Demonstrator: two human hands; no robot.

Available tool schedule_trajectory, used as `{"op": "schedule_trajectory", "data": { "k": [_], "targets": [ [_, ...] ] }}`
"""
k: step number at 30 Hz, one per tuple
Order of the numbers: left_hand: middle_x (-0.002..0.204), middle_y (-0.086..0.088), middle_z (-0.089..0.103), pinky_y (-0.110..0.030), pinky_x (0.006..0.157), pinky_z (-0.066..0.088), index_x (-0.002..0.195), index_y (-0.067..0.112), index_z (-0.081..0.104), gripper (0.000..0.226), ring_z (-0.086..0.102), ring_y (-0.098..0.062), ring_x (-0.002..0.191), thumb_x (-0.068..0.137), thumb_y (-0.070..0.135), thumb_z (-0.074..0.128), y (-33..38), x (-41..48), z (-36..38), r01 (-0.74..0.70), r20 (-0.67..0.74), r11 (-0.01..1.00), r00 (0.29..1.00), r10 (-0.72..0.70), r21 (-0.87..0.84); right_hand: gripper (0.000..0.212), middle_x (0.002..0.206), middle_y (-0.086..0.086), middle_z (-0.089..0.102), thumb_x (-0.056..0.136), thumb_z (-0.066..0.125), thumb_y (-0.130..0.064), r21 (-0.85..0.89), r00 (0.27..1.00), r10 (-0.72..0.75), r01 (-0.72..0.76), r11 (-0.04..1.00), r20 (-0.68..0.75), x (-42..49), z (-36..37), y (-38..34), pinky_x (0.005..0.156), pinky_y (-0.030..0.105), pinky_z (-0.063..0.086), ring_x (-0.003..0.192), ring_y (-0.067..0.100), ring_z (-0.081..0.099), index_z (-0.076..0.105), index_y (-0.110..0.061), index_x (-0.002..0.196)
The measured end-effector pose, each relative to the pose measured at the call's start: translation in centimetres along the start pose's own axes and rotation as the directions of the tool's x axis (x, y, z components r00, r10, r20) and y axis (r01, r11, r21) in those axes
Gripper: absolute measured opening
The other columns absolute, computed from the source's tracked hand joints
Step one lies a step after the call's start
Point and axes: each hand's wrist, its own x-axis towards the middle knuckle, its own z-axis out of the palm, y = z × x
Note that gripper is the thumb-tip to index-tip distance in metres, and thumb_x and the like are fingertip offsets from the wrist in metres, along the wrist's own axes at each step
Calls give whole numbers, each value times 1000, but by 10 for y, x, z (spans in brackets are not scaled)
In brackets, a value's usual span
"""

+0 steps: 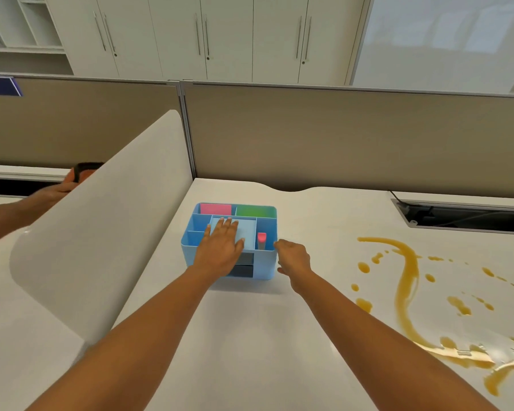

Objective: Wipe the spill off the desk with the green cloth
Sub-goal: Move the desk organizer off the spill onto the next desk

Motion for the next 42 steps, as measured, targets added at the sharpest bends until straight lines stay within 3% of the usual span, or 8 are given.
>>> {"op": "schedule_trajectory", "data": {
  "k": [6, 19, 30, 42],
  "targets": [
    [159, -4, 7, -38, 120, 3, 148, 14, 6, 56, 5, -22, 148, 98, 39, 18, 1, 1, 3, -17, 93, 998, 996, 11, 61, 31, 123, 15, 60, 98, 38, -24, -1, 1000, 8, -8, 1000, 17, 3, 7, 0, 99, 43, 50, 111, 30, 57, 55, -9, 120],
    [160, -3, 6, -38, 120, 5, 148, 15, 6, 55, 5, -20, 148, 99, 37, 18, -36, -1, -5, 15, 85, 998, 996, -21, 64, 35, 127, 14, 57, 98, 39, -25, 36, 995, 25, -29, 999, 98, -3, 40, -9, 100, 40, 49, 114, 30, 55, 50, -9, 127],
    [160, -3, 5, -39, 120, 6, 148, 14, 4, 54, 5, -20, 148, 99, 32, 19, -77, -1, -17, 24, 89, 986, 995, -39, 168, 38, 131, 12, 54, 99, 37, -30, 16, 980, -12, 9, 1000, 197, -10, 77, -19, 100, 38, 49, 118, 27, 52, 46, -11, 131],
    [159, -2, 9, -39, 120, 6, 148, 15, 8, 53, 8, -20, 148, 99, 32, 18, -94, 1, -18, 57, 55, 990, 996, -64, 127, 49, 141, 10, 47, 96, 43, -31, 13, 967, -40, 38, 999, 250, -9, 89, -21, 102, 38, 48, 125, 28, 48, 36, -12, 141]
  ]
}}
